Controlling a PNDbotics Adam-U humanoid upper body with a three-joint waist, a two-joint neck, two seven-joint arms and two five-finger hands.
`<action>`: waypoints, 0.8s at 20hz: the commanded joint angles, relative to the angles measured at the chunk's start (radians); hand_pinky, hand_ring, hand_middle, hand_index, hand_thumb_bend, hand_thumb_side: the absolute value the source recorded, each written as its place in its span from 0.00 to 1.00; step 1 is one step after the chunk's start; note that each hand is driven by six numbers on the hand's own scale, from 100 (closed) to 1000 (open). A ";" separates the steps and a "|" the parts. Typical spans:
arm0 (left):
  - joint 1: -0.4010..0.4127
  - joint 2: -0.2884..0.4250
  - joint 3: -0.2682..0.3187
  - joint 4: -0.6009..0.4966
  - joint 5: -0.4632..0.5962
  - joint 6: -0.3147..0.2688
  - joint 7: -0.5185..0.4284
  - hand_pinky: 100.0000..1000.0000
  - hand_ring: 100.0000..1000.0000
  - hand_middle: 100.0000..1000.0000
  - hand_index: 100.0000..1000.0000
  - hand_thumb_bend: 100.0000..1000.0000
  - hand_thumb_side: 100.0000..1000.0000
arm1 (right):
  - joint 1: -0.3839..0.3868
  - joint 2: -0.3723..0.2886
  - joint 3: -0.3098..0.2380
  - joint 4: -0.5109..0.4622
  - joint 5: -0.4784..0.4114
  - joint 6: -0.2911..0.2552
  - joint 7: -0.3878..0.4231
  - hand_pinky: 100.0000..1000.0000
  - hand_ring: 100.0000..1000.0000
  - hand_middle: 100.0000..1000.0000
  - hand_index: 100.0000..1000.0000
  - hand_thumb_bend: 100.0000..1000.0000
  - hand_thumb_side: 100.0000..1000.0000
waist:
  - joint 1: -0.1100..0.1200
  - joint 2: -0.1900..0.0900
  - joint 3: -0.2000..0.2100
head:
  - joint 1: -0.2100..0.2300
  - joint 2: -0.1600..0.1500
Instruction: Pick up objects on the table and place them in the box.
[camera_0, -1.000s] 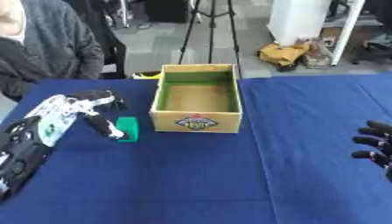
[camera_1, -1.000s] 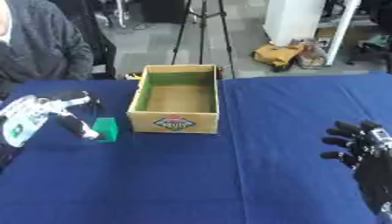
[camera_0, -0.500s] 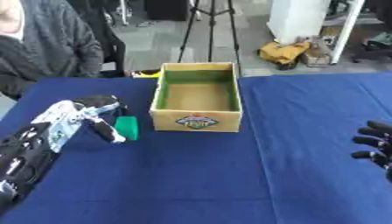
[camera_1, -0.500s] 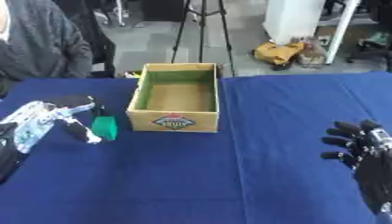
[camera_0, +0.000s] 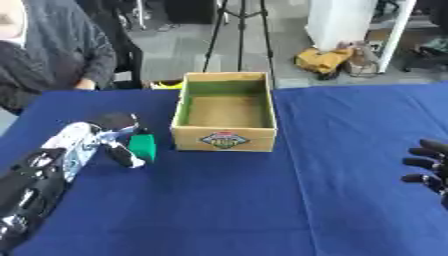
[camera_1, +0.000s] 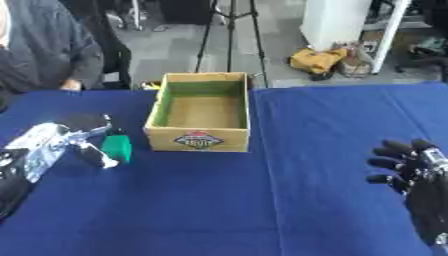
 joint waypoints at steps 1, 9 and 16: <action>-0.011 0.012 0.033 -0.014 -0.055 -0.021 0.048 0.39 0.34 0.33 0.56 0.00 0.25 | -0.014 -0.017 -0.004 -0.024 -0.001 -0.002 0.000 0.53 0.70 0.67 0.79 0.00 1.00 | -0.002 -0.012 0.001 | -0.005 -0.009; -0.061 0.056 0.068 -0.188 -0.112 -0.089 0.097 0.39 0.31 0.31 0.52 0.00 0.28 | -0.011 -0.020 -0.005 -0.024 0.000 -0.002 -0.001 0.53 0.70 0.67 0.79 0.00 1.00 | 0.001 -0.016 0.003 | -0.010 -0.006; -0.163 0.013 0.069 -0.262 -0.031 -0.040 0.075 0.44 0.36 0.35 0.56 0.00 0.27 | -0.014 -0.021 0.002 -0.022 -0.001 0.000 0.004 0.53 0.70 0.67 0.79 0.00 1.00 | 0.004 -0.019 -0.012 | 0.002 -0.008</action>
